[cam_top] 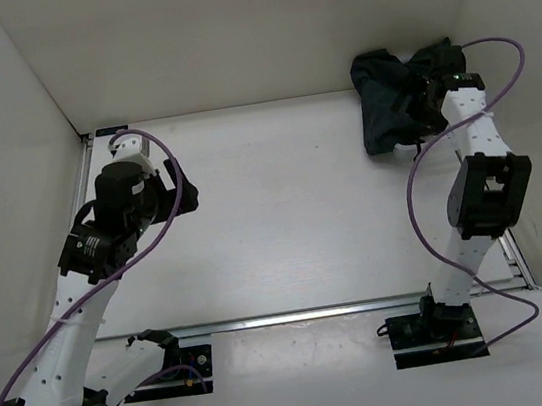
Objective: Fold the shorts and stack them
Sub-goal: Grab the shorts from the pile
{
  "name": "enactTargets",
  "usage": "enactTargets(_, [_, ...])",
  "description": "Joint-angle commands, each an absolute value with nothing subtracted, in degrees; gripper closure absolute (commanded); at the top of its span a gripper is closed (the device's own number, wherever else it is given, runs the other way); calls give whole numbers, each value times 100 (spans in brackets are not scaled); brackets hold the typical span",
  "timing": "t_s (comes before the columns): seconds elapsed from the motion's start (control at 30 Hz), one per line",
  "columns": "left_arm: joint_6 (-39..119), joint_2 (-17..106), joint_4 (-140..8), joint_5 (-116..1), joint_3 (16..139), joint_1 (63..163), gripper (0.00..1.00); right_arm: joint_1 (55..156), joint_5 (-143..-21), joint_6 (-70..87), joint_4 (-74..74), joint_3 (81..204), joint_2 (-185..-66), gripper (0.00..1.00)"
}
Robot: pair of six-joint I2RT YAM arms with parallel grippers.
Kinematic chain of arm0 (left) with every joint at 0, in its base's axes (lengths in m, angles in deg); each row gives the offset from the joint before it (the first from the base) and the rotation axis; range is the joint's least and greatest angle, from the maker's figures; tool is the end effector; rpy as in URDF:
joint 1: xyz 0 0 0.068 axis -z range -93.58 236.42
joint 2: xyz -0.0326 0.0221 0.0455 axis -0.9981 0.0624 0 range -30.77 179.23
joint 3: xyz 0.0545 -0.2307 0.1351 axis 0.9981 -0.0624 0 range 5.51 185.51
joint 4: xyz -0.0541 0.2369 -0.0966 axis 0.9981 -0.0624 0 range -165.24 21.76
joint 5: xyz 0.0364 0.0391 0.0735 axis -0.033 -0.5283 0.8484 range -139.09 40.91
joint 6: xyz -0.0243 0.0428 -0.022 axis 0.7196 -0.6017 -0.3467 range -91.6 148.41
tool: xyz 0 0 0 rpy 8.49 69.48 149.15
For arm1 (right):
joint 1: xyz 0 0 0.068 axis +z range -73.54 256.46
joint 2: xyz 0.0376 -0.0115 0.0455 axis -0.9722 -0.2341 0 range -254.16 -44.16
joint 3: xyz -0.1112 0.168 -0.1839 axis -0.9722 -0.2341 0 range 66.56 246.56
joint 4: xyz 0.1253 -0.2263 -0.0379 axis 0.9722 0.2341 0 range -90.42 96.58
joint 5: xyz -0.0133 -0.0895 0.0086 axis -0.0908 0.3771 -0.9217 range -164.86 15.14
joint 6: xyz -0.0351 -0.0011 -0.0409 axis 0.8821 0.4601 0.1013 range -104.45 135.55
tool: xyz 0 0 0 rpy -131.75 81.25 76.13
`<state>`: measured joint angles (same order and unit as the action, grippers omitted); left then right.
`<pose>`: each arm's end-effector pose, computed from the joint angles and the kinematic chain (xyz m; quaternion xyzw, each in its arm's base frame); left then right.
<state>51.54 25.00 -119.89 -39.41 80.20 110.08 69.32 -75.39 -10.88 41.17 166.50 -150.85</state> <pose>0.1633 -0.0650 0.4091 -0.0364 0.8747 -0.1217 0.4677 0.4158 -0.0517 0.3152 0.2684 0.8953 0.0639 0.3498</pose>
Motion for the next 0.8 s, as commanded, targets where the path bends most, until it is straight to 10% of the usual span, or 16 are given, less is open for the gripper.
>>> enactTargets(0.0, [5178, 2583, -12035, -3732, 8109, 11007, 0, 6837, -7943, -1222, 4019, 17280, -15673, 1])
enactTargets(0.1, [5126, 2732, -12035, -3679, 8109, 11007, 0, 6785, -8013, -1336, 4019, 17563, -16227, 4])
enactTargets(0.33, [5126, 2899, -12193, -3494, 8407, 11007, 0, 6785, -8014, -1529, 3896, 18187, -16415, 100])
enactTargets(0.77, [5573, 3163, -12632, -3310, 8714, 10893, 0, 8049, -8881, -765, 4291, 20550, -14234, 100])
